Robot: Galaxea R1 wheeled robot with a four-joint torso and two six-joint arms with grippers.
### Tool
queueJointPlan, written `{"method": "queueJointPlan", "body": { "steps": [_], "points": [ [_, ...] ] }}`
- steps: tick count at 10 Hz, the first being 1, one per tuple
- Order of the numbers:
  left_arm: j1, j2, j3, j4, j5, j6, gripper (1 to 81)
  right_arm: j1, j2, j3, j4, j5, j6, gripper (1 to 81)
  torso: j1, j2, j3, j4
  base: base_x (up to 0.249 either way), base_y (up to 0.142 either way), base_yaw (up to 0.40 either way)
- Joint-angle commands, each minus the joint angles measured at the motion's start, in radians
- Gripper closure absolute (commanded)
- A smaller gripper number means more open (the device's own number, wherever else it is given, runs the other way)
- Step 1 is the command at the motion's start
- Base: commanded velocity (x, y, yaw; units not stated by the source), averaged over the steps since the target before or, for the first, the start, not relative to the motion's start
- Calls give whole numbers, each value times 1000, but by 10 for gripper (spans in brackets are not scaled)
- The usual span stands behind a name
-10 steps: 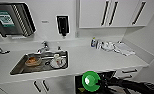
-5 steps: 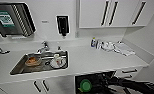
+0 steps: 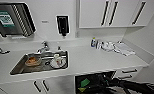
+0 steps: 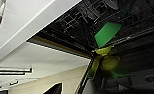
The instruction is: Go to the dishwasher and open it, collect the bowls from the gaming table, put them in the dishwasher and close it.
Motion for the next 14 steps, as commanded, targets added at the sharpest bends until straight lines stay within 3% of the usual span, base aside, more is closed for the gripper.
{"method": "queueJointPlan", "body": {
  "steps": [1, 5, 7, 11, 14],
  "points": [
    [-32, -10, 5, 4, 42, 4, 10, 143, -75, 75, 27, -64, 1, 10, 0, 0, 0, 0, 0, 0, 0],
    [-31, -12, -1, 4, 27, 4, 10, 103, -345, 347, 43, -84, 2, 10, 0, 0, 0, 0, 0, 0, 0],
    [-32, -9, -12, 4, 24, 4, 10, 45, -447, 427, 43, -84, 1, 10, 0, 0, 0, 0, 0, 0, 0],
    [-34, 21, -87, -8, -6, 1, 10, -128, -522, 442, 39, -75, -9, 10, 0, 0, 0, 0, 0, 0, 0],
    [-34, 10, -90, -8, -7, -2, 10, -226, -519, 427, 39, -49, -10, 10, 0, 0, 0, 0, 0, 0, 0]
  ]
}}
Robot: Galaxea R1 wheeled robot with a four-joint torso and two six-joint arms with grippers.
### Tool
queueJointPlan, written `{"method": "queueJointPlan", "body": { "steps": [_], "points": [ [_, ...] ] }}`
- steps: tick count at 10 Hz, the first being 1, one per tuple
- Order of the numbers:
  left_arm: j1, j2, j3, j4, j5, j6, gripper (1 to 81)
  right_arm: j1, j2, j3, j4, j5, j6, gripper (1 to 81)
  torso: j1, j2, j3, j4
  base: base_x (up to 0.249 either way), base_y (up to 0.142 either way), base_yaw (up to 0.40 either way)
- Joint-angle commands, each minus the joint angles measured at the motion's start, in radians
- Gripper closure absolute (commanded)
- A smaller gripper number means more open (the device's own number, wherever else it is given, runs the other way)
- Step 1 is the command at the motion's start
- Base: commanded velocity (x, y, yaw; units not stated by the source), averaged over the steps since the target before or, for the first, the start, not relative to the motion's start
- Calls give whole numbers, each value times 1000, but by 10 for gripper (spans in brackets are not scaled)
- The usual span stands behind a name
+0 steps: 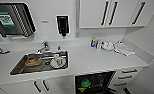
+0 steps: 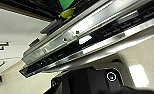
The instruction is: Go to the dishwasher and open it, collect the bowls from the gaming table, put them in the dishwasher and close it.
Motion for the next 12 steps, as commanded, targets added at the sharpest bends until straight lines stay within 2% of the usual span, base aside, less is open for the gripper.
{"method": "queueJointPlan", "body": {
  "steps": [1, 4, 7, 8, 10, 12],
  "points": [
    [-32, -15, 0, -6, 56, -8, 10, 6, -41, 11, 27, -23, -6, 10, 0, 0, 0, 0, 0, 0, 0],
    [-32, -25, -13, -9, 39, -11, 10, -89, 3, -35, 27, 18, -10, 10, 0, 0, 0, 0, 0, 0, 0],
    [-34, -23, -32, -8, 29, -11, 10, -173, 106, -129, 16, 46, -23, 10, 0, 0, 0, 0, 0, 0, 0],
    [-32, -25, -32, -8, 28, -11, 10, -189, 134, -163, 16, 46, -31, 10, 64, -100, 0, 0, 0, 0, 0],
    [-32, -26, -32, -9, 30, -11, 10, -210, 171, -196, 15, 46, -49, 10, 69, -109, 0, 0, 0, 0, 0],
    [-34, -28, -32, -9, 30, -11, 10, -212, 188, -206, 15, 44, -54, 10, 102, -165, 0, 0, 0, 0, 0]
  ]
}}
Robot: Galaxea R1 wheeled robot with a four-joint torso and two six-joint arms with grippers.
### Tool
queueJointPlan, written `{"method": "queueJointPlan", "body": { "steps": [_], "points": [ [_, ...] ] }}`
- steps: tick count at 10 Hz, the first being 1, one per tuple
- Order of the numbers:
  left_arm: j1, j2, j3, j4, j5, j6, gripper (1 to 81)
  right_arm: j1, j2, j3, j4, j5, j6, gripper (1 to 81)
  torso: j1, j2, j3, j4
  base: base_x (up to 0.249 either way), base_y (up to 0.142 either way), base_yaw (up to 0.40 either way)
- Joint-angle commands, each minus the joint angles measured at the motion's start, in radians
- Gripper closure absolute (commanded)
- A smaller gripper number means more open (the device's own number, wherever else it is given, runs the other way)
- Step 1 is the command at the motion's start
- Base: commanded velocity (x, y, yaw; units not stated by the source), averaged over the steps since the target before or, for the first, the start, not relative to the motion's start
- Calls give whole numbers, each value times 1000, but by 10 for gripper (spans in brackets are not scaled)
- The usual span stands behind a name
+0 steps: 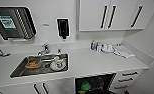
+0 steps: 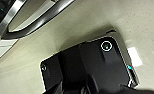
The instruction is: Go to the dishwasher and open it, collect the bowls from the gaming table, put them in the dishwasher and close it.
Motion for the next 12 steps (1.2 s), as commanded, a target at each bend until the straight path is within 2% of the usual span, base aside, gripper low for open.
{"method": "queueJointPlan", "body": {
  "steps": [1, 6, 12],
  "points": [
    [-38, -15, -5, -8, 56, 2, 10, 75, -26, 0, 12, -69, -10, 10, 64, -98, 0, 0, 0, 0, 0],
    [-40, -10, -5, -6, 54, 2, 10, 41, 23, -106, -30, -74, -10, 10, 178, -283, 1, 0, 0, 0, 0],
    [-40, -7, -5, -6, 35, 2, 10, 35, 23, -154, -44, -100, -21, 10, 314, -502, 2, 0, 0, 0, 0]
  ]
}}
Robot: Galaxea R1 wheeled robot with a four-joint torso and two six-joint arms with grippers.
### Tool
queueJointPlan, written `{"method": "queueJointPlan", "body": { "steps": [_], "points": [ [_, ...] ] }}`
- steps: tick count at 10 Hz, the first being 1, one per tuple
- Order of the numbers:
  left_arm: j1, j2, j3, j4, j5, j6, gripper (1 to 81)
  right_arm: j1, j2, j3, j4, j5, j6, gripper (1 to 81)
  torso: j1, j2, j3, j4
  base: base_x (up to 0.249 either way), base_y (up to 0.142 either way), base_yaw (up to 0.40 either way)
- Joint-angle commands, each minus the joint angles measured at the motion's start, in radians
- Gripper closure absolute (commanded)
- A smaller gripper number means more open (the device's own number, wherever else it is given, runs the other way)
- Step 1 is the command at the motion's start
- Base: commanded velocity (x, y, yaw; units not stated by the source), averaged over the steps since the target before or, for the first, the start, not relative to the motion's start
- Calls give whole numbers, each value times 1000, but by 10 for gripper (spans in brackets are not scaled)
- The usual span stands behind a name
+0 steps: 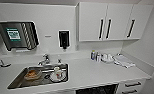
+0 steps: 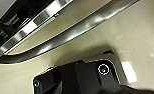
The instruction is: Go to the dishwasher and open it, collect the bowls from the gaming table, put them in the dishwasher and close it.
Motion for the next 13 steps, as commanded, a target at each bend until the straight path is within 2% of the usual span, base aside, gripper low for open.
{"method": "queueJointPlan", "body": {
  "steps": [1, 3, 7, 9, 10, 13],
  "points": [
    [-58, -8, -4, -6, 39, 2, 10, 82, -29, -21, -9, -68, -14, 10, 63, -97, 0, 0, 0, 0, 0],
    [-57, -9, -4, -6, 39, 2, 10, 64, -29, -57, -57, -68, -13, 10, 107, -168, 0, 0, 0, 0, 0],
    [-58, -6, -4, -4, 39, 2, 10, 32, -6, -120, -103, -80, -14, 10, 198, -315, 1, 0, 0, 0, 0],
    [-57, -9, -4, -4, 39, 2, 10, 12, 37, -160, -91, -76, -11, 10, 243, -387, 2, 0, 0, 0, 0],
    [-57, -9, -4, -4, 39, 2, 10, 10, 86, -206, -84, -64, 0, 10, 202, -325, 2, 0, 0, 0, 0],
    [-58, -12, -4, -7, 41, 2, 10, 78, 239, -315, -80, -64, 3, 10, 225, -364, 2, 0, 0, 0, 0]
  ]
}}
